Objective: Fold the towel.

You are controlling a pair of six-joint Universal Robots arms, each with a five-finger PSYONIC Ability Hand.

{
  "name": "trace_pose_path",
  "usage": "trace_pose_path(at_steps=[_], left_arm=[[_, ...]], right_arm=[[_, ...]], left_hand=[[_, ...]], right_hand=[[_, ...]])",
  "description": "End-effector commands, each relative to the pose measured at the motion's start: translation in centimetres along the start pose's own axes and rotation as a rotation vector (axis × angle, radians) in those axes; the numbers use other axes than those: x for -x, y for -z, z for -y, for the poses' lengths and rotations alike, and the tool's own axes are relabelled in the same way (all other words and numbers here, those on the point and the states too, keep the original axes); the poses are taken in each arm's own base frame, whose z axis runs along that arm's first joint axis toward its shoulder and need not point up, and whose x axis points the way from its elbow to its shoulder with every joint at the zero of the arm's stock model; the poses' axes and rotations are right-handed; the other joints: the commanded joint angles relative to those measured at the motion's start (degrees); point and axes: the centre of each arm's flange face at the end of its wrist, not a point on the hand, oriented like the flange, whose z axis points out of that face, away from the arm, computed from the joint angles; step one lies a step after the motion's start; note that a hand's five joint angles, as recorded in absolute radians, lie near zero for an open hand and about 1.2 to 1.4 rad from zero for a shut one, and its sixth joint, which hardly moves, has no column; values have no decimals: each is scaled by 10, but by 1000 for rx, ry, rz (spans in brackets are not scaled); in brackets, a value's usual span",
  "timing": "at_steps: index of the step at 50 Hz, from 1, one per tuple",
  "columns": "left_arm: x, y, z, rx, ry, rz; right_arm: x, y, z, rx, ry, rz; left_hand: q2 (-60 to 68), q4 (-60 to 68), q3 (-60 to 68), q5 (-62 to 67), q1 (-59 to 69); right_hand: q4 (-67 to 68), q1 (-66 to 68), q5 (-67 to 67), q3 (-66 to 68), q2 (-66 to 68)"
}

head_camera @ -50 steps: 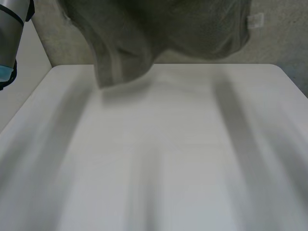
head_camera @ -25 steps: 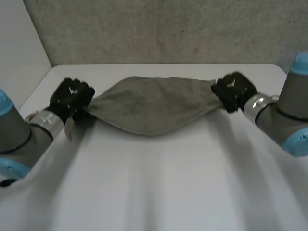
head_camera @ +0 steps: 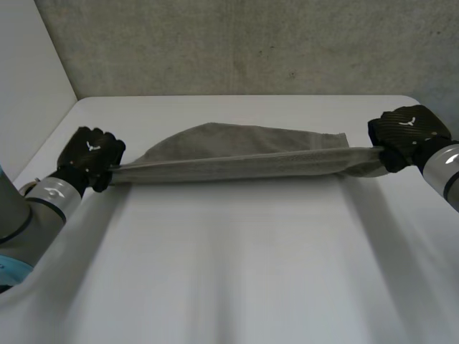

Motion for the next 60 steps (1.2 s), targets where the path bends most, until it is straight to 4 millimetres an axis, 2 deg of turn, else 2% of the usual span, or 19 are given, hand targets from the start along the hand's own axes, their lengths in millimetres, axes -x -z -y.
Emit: trace_pose_path(at_steps=[1,3,7,9,10,11,13,21,28,36,42,46,48,49,51,52,54,55,60], left_arm=[[-21,-3,-17,49,22,-43],[-22,-2,-18,58,25,-49],[-22,-1,-18,58,25,-49],[-21,-1,-16,55,24,-47],[-21,0,-16,56,26,-46],[-21,0,-16,56,27,-48],[-20,1,-16,63,29,-49],[-19,6,-15,96,60,-87],[-7,20,20,51,123,-143],[-19,35,15,150,189,-240],[-11,40,11,187,209,-225],[13,50,34,129,203,-179],[20,54,46,94,201,-171],[27,57,57,66,208,-160],[34,61,70,37,221,-149],[44,66,88,-9,240,-123],[53,70,104,-52,265,-98],[62,73,115,-88,297,-73],[68,76,127,-138,389,-57]], right_arm=[[6,2,-15,44,-38,19],[8,2,-17,51,-38,25],[10,0,-22,61,-41,31],[10,-1,-22,56,-42,28],[11,-1,-22,52,-42,27],[11,-1,-22,52,-42,27],[10,-2,-22,49,-44,23],[8,-1,-20,41,-48,18],[-3,6,1,-4,-21,-17],[4,18,-4,107,-47,59],[11,28,-7,171,2,111],[7,33,2,168,20,107],[-3,47,28,103,27,88],[-3,47,29,103,27,88],[-11,66,60,11,35,91],[-11,66,60,11,35,91],[-29,83,89,-83,13,59],[-29,83,89,-84,13,59],[-47,90,99,-129,-27,42]], left_hand=[[-168,-168,-181,-175,-165],[-327,-327,-340,-334,-324],[-362,-361,-374,-369,-358],[-343,-343,-356,-350,-340],[-262,-261,-274,-269,-258],[-81,-80,-94,-88,-77],[21,21,8,13,24],[22,22,9,14,25],[22,22,9,14,25],[22,22,9,14,25],[22,22,9,14,25],[22,22,9,14,25],[22,22,9,14,25],[22,22,9,14,25],[22,22,9,14,25],[22,22,9,14,25],[22,22,9,14,25],[22,22,9,14,25],[22,22,9,14,25]], right_hand=[[29,35,29,31,30],[29,35,29,31,30],[29,35,29,31,30],[29,35,29,31,30],[29,35,29,31,30],[29,35,29,31,30],[29,35,29,31,30],[29,35,29,31,30],[29,35,29,31,30],[29,35,29,31,30],[29,35,29,31,30],[29,35,29,31,30],[29,35,29,31,30],[29,35,29,31,30],[29,35,29,31,30],[29,35,29,31,30],[29,35,29,31,30],[29,35,29,31,30],[29,35,29,31,30]])
